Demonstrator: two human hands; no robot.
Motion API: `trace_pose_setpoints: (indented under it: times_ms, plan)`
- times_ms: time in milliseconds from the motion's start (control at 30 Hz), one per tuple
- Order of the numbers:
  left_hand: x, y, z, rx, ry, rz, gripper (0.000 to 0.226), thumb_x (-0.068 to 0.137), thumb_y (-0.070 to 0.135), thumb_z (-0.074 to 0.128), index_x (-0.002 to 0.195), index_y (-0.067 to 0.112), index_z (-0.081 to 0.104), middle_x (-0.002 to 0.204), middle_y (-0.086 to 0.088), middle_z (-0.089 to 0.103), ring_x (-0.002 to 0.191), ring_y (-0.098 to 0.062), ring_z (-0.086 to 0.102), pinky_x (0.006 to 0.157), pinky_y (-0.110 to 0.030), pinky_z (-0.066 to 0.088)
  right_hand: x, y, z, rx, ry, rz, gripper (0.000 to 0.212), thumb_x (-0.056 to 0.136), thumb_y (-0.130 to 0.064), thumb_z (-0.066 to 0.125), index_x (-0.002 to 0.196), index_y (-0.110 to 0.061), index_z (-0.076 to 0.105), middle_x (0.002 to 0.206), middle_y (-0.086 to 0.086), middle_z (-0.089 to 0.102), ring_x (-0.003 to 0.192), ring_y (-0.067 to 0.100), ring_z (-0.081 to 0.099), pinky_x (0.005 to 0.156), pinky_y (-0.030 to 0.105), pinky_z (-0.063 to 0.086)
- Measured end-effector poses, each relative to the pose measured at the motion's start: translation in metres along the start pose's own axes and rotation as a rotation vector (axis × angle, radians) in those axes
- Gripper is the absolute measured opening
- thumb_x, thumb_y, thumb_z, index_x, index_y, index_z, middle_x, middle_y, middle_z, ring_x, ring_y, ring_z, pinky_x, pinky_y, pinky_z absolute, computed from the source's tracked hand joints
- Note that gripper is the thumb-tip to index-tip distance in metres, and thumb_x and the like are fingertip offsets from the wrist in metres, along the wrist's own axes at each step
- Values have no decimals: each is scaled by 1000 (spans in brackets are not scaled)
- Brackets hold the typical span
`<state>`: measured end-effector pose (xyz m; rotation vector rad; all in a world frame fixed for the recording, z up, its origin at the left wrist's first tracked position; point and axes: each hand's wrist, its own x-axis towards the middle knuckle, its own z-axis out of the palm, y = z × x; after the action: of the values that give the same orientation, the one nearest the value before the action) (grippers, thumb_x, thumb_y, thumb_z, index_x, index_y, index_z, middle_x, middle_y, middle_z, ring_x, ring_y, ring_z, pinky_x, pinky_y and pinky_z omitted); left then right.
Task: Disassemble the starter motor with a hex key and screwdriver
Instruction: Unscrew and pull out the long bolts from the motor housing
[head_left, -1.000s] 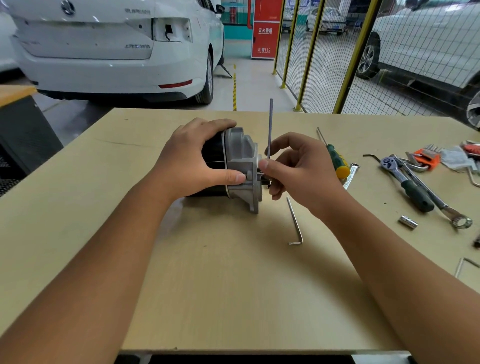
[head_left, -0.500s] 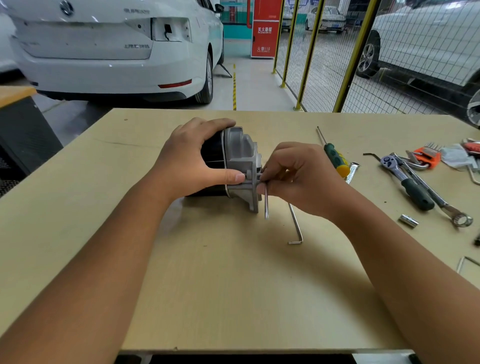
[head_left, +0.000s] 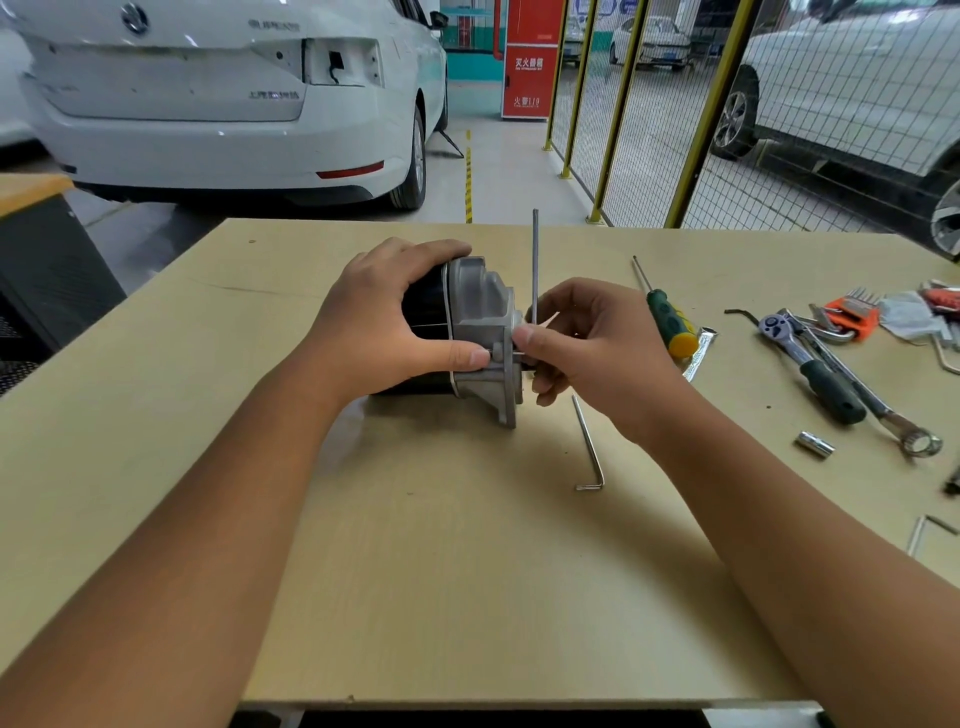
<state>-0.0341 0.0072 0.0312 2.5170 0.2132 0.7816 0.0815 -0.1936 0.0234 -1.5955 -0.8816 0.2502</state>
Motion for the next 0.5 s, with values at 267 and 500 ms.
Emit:
trace_pose_setpoints:
  times_ms: [267, 500]
  plan:
    - [0, 0, 0, 0, 1, -1, 98, 54, 72, 81, 144, 44, 53, 127, 9, 58, 119, -19, 55, 104, -47, 49, -2, -2, -3, -127, -30, -120, 14, 88, -8, 77, 93, -5, 65, 65, 14, 70, 48, 25, 68, 45, 32, 55]
    - [1, -1, 0, 4, 1, 1, 98, 54, 70, 82, 144, 43, 54, 126, 9, 58, 118, -18, 55, 103, -45, 48, 0, -1, -1, -110, -9, -120, 13, 88, -8, 77, 91, -6, 65, 62, 12, 69, 48, 25, 68, 44, 33, 56]
